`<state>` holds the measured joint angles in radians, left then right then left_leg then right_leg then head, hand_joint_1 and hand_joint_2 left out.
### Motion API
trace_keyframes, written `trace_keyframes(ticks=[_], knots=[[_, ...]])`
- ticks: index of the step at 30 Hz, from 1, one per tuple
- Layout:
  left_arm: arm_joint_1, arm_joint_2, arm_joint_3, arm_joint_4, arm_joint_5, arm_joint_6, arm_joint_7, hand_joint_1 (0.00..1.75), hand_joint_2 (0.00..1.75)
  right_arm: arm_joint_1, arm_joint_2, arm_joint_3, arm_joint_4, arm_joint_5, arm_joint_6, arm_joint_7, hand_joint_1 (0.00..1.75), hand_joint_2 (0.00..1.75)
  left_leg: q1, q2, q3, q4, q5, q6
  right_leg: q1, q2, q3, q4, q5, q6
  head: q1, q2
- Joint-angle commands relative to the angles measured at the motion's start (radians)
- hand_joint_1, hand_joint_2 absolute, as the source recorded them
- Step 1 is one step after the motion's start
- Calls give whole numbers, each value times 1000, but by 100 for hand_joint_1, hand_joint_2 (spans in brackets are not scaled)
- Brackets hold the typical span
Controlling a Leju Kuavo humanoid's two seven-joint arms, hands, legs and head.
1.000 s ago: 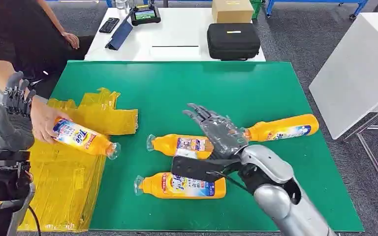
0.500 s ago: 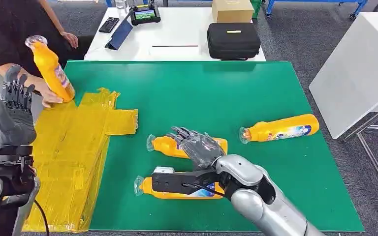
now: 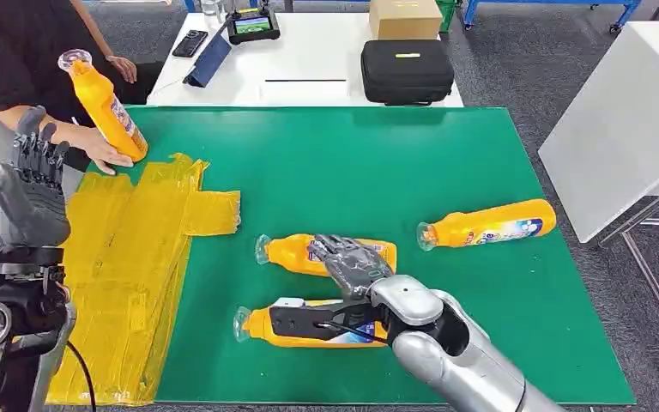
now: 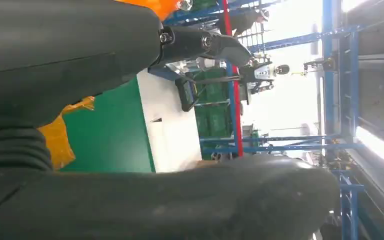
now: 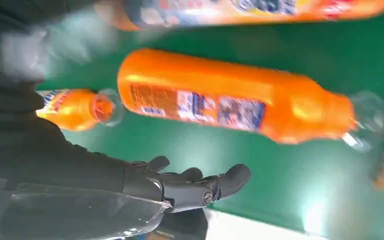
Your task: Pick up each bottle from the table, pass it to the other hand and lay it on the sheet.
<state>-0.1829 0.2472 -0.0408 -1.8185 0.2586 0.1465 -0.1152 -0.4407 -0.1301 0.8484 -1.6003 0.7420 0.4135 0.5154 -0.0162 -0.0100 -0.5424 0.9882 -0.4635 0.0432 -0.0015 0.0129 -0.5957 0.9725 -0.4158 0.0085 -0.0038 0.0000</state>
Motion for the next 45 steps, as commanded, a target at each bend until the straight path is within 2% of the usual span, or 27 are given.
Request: trace_keyframes(ticks=[1,7,21,33,45], knots=[[-74,-65,-7,57,-4,-7,18,0,0,6,-32,52,135,19,36,11,0,175,2,-3,4,-1,-1,-3,2,-4,6,-3,-1,0,0,0],[-79,-69,3,59,4,-6,25,0,0,9,-53,63,137,44,48,17,0,175,2,-1,5,-1,-1,-4,2,-4,7,-2,-1,0,0,0],[-91,-78,10,68,6,-8,28,0,0,19,-41,54,150,37,61,6,0,175,1,-1,2,-1,-1,-3,1,-3,3,-1,-1,0,0,0],[-98,-87,28,72,14,-1,27,0,0,8,-29,128,258,36,89,-41,0,175,1,0,4,-1,-1,-3,1,-2,5,-2,-1,0,0,0],[-123,-74,13,123,52,-10,8,0,0,11,-53,164,310,-10,96,-57,0,175,1,0,4,-1,-1,-3,1,-2,5,-2,-1,0,0,0]])
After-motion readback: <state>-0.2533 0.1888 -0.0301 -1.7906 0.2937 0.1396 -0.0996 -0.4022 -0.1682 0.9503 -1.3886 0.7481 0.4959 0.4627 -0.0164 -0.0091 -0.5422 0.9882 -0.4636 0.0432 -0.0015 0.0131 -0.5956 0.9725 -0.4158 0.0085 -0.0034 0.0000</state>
